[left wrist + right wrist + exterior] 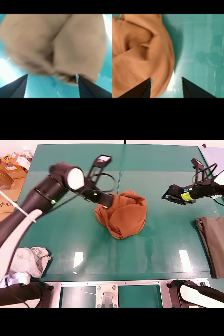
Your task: Fold the shirts.
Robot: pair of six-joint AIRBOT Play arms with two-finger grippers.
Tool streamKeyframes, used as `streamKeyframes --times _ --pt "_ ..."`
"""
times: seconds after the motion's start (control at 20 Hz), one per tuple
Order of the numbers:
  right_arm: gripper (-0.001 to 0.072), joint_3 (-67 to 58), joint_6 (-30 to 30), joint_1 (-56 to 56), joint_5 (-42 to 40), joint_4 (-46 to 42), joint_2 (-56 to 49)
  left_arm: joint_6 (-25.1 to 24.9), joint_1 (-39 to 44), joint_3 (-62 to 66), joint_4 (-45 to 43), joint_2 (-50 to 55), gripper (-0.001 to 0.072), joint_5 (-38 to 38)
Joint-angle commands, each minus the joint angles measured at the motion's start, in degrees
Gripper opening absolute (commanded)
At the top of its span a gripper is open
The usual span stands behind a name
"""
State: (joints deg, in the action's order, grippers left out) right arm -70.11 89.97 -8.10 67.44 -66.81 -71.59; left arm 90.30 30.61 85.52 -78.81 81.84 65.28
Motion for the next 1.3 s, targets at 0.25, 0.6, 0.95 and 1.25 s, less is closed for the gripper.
streamKeyframes --times 0.25,0.6,0.95,1.25 --pt "0.0449 -0.2 -6.3 -2.9 -4.0 13.4 -12.5 -2.6 -15.4 -20.0 15.3 1.8 0.0666 -17.0" --pt "0.0447 -4.6 -15.7 2.6 -10.6 27.4 -25.2 -15.8 -11.2 -20.9 39.6 15.1 0.0533 -24.8" --pt "0.0014 -13.2 -15.7 3.5 -9.8 27.4 -32.1 -15.8 -15.1 -14.8 37.2 16.1 0.0025 -15.3" --pt "0.0013 -21.7 -15.7 -0.5 -2.2 27.3 -22.2 -15.8 -21.6 0.7 32.2 6.5 0.0025 -1.0"
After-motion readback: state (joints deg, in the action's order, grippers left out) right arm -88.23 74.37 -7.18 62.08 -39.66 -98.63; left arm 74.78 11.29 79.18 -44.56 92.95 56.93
